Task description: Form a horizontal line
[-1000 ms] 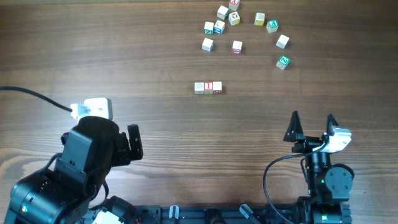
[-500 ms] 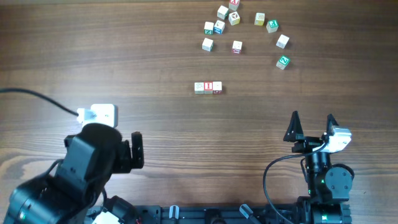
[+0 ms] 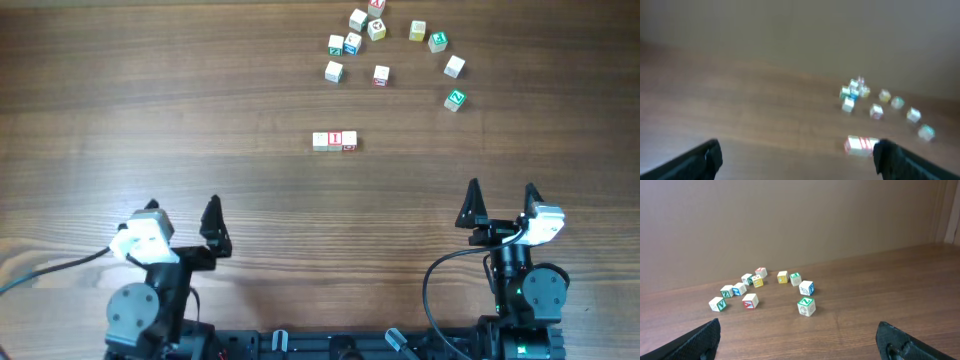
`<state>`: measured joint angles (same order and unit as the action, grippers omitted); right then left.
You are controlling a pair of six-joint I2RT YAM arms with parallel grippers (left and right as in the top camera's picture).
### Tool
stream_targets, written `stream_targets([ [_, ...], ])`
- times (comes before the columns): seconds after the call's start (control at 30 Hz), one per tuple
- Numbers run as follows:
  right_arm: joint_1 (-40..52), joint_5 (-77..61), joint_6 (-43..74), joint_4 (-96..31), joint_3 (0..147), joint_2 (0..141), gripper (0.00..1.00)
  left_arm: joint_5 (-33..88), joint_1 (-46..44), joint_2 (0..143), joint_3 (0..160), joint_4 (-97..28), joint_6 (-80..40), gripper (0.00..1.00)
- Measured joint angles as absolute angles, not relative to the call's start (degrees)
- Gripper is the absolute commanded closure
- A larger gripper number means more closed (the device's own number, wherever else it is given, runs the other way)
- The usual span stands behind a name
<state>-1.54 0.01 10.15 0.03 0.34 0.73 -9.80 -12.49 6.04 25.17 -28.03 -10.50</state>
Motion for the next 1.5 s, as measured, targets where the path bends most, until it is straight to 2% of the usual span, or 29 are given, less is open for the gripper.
stream_targets([
  [0.13, -1.54, 0.01, 10.15, 0.03, 0.34, 0.73, 0.0, -8.36, -8.49, 1.19, 14.31, -16.73, -4.89, 0.0],
  [0.37, -1.54, 0.01, 10.13, 0.03, 0.34, 0.73, 0.0, -6.37, -3.09, 0.78, 7.79, -10.94, 1.37, 0.0],
  [0.7, -1.54, 0.01, 10.13, 0.03, 0.34, 0.73, 0.0, -1.37, -0.73, 0.78, 3.31, -10.22, 4.47, 0.0],
  [1.5, -1.54, 0.01, 10.15, 0.03, 0.34, 0.73, 0.0, -0.91, -0.73, 0.78, 3.31, -10.2, 4.47, 0.0],
])
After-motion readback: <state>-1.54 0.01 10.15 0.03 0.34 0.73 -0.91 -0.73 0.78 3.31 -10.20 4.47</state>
